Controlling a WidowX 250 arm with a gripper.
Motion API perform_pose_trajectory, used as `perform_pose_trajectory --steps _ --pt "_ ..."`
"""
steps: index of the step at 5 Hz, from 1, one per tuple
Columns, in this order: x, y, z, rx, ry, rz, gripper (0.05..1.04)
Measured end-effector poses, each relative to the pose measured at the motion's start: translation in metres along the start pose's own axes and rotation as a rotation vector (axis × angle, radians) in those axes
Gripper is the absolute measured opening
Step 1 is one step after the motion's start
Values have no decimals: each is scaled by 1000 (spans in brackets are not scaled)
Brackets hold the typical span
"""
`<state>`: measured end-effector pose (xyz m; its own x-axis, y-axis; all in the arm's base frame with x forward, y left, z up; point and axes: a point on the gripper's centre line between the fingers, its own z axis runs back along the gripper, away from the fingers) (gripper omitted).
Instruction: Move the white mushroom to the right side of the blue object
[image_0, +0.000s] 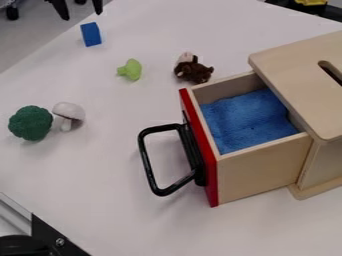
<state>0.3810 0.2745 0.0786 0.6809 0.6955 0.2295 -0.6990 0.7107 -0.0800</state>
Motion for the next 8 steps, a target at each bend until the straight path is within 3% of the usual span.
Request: perform_pose_trajectory --steps 1,2,3,4,6,7,8 --pt "-11 2 -22 8 58 1 1001" --pt "-24 5 -30 20 121 47 1001" --pt "-32 7 -22 8 123 117 1001" --pt "-37 20 -6 27 109 251 1001" --pt "-89 27 26 46 124 484 1001" --pt "-121 26 38 22 114 546 1001" --pt "-146 28 41 42 75 590 1001"
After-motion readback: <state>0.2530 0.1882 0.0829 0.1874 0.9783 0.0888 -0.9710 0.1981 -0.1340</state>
